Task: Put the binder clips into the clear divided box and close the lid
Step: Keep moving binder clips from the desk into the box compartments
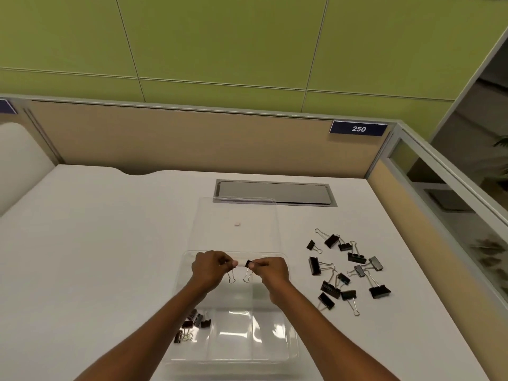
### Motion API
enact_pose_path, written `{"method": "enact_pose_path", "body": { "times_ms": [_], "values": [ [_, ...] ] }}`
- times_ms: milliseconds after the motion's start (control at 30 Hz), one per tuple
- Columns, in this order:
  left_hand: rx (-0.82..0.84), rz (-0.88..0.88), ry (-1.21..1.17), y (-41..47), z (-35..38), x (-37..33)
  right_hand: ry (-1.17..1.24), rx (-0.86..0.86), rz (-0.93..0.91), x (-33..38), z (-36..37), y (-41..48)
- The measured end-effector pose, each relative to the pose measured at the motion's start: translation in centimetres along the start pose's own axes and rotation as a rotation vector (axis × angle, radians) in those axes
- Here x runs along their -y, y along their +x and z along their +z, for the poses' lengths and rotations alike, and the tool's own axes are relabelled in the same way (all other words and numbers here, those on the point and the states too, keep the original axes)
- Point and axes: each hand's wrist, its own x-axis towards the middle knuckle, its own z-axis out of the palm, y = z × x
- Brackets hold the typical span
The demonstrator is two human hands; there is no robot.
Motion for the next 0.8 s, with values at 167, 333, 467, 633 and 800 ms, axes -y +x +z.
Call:
{"method": "enact_pose_path", "body": {
  "times_ms": [167,333,467,633,800],
  "values": [
    [-0.070,0.068,0.170,1.0,0.0,0.6,-0.219,-0.018,-0.098,0.2,1.5,0.3],
    [-0.054,0.151,0.363,1.2,0.4,1.3,-0.452,-0.028,-0.206,0.2,2.7,0.6],
    [0.003,0.211,0.496,1.2,0.6,1.9,-0.540,-0.016,-0.239,-0.3,3.1,0.7],
    [0.012,0.261,0.503,1.4,0.8,1.8,-0.554,-0.047,-0.249,-0.7,2.4,0.7],
    [-0.013,0.299,0.443,1.8,1.6,-0.3,-0.484,-0.087,-0.275,-0.8,-0.1,0.8]
  ]
}}
